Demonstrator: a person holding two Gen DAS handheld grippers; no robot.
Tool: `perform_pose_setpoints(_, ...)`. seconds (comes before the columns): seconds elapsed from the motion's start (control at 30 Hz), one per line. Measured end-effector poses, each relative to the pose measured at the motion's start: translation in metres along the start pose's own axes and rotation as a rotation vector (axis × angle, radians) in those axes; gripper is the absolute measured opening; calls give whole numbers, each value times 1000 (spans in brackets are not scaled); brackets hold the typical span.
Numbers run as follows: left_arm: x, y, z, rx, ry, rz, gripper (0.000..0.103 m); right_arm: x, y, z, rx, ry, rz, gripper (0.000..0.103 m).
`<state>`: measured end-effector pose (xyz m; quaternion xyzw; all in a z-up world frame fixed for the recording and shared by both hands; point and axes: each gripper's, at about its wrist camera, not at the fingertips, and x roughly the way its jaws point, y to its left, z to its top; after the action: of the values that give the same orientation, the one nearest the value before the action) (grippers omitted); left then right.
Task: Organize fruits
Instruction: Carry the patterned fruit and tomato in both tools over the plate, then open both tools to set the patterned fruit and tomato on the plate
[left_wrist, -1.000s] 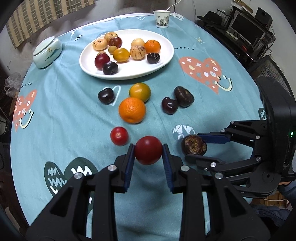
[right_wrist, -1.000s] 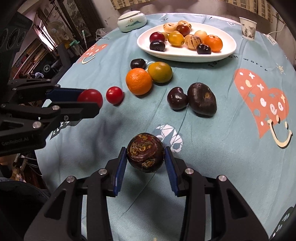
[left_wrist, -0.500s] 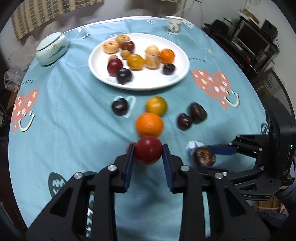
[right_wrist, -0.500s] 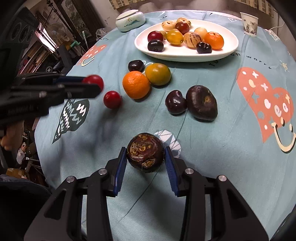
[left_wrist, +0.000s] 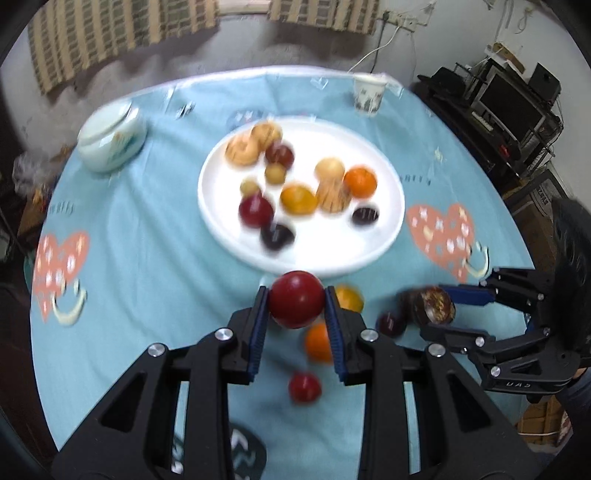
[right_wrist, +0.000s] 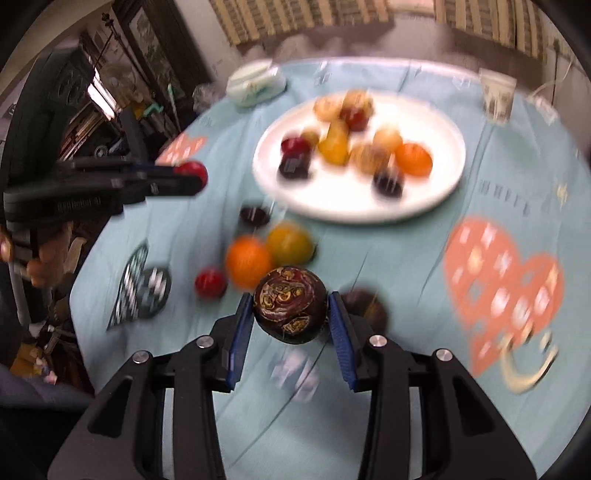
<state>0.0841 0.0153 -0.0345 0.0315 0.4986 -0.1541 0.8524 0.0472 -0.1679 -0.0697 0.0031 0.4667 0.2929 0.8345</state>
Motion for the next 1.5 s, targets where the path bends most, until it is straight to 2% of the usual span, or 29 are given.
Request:
perform_pose_setpoints(0.23,31,-6,49,1,-11,2,30,11,-29,61,22,-82,-76,41)
perform_pose_setpoints(0.47,72,2,75,-28,13,36,30,52,-64,107,90,-81,-123,41)
perform_pose_setpoints(0.7,100,11,92,-29,18,81,30,87,-83,133,115,-44,-158,42)
perform_pose_setpoints(0.83,107,12,93,-29,16,81,32,101,-87,139,111,-2,-169,42)
perform_pose_setpoints(0.93,107,12,93,-31,8,87,44,99,-86,142,104,-19,-165,44)
perform_pose_setpoints(0.97,106,12,94,-32,4,88,47,98,-86,142,108,-25,-168,58)
perform_pose_setpoints(1.0,104,12,93,-32,1,90,48,95,-86,142,112,-42,-174,65)
perform_pose_setpoints(1.27,84,9,88,-36,-19,90,51,71,-81,131,128,-60,-168,64)
perform_pose_setpoints(1.37,70,7,83,-39,-34,98,58,54,-77,123,157,-75,-146,64)
perform_pose_setpoints(1.5,44,7,79,-57,-70,83,58,31,-65,112,156,-89,-151,64)
